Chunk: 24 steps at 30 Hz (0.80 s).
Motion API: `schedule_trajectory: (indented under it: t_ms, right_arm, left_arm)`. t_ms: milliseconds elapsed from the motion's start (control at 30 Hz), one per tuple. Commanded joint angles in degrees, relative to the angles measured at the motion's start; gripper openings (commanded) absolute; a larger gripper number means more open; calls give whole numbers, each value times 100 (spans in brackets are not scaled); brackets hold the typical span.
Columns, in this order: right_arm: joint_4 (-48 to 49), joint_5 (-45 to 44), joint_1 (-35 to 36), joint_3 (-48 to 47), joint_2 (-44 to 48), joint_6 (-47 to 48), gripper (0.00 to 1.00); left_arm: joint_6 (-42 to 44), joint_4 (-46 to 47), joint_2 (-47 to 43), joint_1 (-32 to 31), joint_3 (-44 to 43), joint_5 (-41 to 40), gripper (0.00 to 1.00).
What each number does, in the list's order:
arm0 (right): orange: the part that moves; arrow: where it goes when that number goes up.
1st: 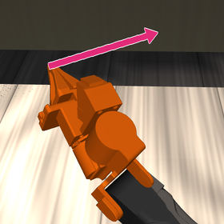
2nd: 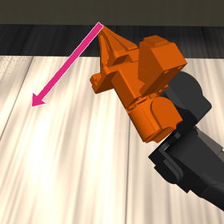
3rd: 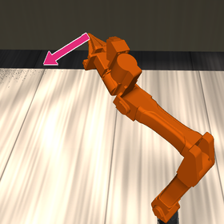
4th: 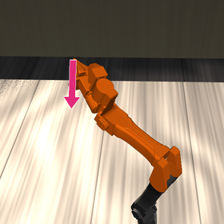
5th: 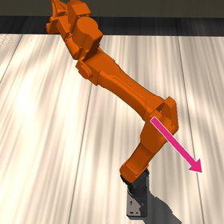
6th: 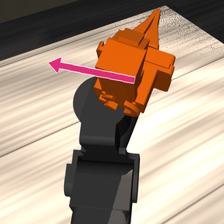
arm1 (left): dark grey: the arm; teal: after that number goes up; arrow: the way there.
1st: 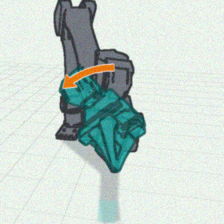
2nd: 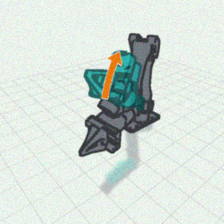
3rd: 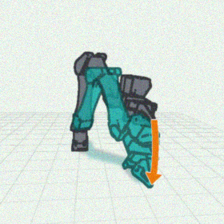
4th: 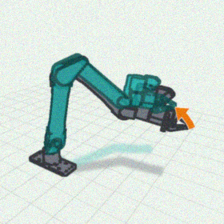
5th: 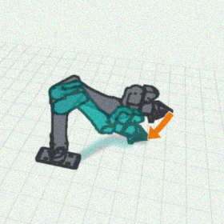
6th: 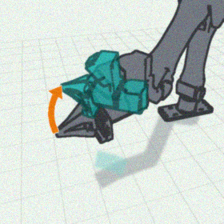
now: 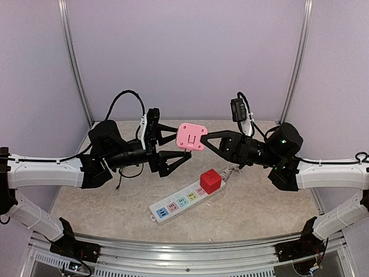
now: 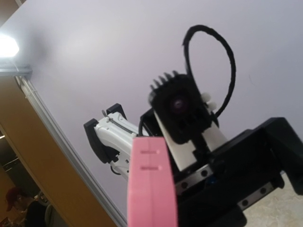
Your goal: Pull the plug off the socket
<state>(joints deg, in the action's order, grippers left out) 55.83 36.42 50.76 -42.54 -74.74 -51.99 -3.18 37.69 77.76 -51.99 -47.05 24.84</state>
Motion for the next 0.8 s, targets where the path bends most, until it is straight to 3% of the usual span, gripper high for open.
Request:
schedule_trajectory:
  t_ms: [0,767]
  right_arm:
    - [8,-43,17,105,19,98,0]
    - [-179,-12,17,131,-88,254,0]
  left_arm:
    - [153,-52,-47,-140,-155,206,98]
    - [289,-403,-266,-299,-380,-85,90]
